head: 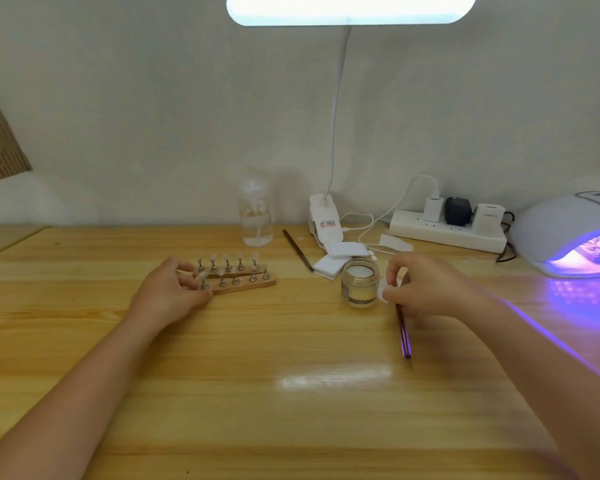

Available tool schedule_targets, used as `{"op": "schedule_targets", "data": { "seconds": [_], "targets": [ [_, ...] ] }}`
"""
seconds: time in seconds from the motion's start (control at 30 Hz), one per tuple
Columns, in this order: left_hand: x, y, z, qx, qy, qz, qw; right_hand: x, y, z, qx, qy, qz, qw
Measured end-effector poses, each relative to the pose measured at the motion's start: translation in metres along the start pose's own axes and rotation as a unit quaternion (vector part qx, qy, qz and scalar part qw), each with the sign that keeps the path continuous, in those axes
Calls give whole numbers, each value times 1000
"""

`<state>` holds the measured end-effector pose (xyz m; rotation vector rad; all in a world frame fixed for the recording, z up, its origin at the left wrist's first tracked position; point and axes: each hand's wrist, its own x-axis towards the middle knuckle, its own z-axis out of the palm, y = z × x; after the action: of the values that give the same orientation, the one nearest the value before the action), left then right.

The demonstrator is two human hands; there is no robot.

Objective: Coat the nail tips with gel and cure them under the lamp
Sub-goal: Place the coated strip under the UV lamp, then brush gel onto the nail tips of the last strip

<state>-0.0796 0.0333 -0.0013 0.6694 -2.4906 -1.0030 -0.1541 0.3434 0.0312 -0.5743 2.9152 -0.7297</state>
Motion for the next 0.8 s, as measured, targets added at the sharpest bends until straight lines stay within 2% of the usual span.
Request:
{"op": "schedule_targets", "data": {
  "seconds": [0.07, 0.13, 0.17, 0.23, 0.27, 0.3, 0.33, 0.37, 0.43, 0.53, 0.7, 0.8],
  "targets": [
    [-1, 2, 0, -12, -41, 23, 999, 1, 4, -10, 83, 30, 3, 996],
    [-4, 5, -2, 7, -76, 49, 996, 2, 9, -19, 261, 61, 25, 963],
    [-6, 7, -5, 17, -92, 57, 994, 2, 11, -24, 390, 62, 38, 918],
    [-9, 11, -13, 25, -144, 65, 987, 0, 14, -32, 634, 35, 36, 772],
    [-11, 13, -17, 20, -178, 65, 982, -2, 14, -35, 714, 19, 27, 699],
    [-13, 16, -20, 16, -216, 65, 974, -3, 15, -37, 763, 9, 15, 646],
    [-15, 19, -22, 19, -254, 67, 965, -5, 14, -38, 788, 4, 2, 615],
    [-17, 22, -23, 32, -284, 72, 956, -5, 13, -38, 794, 8, -7, 608],
    [-21, 31, -19, 61, -312, 93, 944, -4, 9, -37, 758, 31, -9, 652],
    [-32, 48, -1, 55, -310, 137, 939, 0, 4, -34, 684, 68, -5, 726],
    [-55, 66, 44, -25, -297, 180, 937, 1, -1, -26, 594, 122, -1, 795],
    [-57, 73, 60, -62, -286, 188, 938, 0, -4, -23, 551, 131, -2, 824]
  ]
}}
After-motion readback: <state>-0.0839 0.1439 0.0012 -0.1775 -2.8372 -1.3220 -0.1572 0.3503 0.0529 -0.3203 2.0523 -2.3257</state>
